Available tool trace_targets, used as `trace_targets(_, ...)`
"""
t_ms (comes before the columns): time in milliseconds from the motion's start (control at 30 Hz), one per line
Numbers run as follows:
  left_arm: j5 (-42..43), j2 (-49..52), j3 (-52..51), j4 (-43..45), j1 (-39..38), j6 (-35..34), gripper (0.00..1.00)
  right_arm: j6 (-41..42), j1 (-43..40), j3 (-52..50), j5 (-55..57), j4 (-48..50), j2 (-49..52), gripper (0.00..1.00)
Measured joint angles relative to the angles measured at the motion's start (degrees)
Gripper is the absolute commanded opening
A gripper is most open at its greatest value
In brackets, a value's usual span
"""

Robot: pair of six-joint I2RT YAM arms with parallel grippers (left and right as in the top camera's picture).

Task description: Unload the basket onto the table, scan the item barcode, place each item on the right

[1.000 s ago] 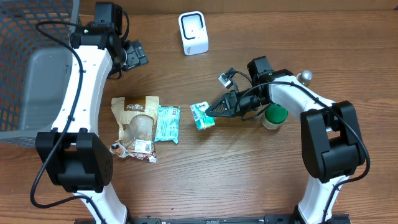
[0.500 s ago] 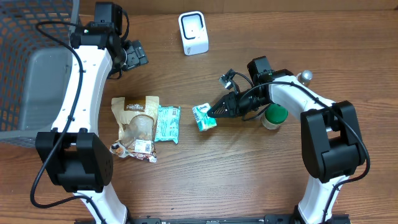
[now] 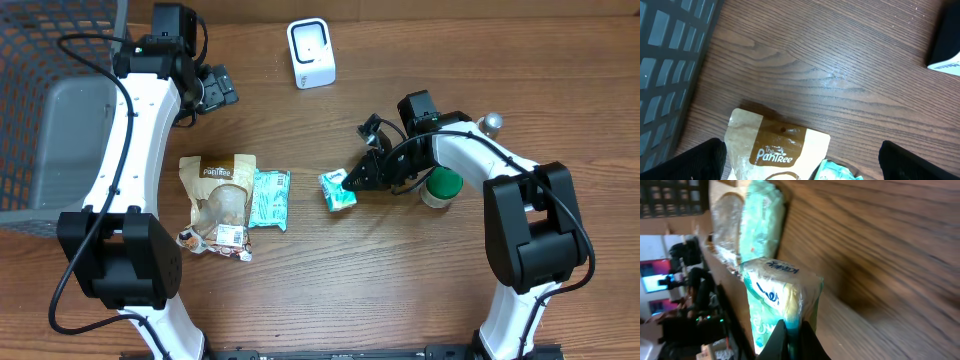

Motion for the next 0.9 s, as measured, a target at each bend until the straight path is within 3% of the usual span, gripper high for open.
trace_targets(400, 0.0, 0.0, 0.0, 0.0, 0.0, 0.0, 1.00, 6.7, 0.0, 0.0, 10.1, 0.5, 0.0, 0.04)
trace_targets(900, 0.0, 0.0, 0.0, 0.0, 0.0, 0.0, 1.00, 10.7, 0.0, 0.0, 14.3, 0.7, 0.0, 0.04)
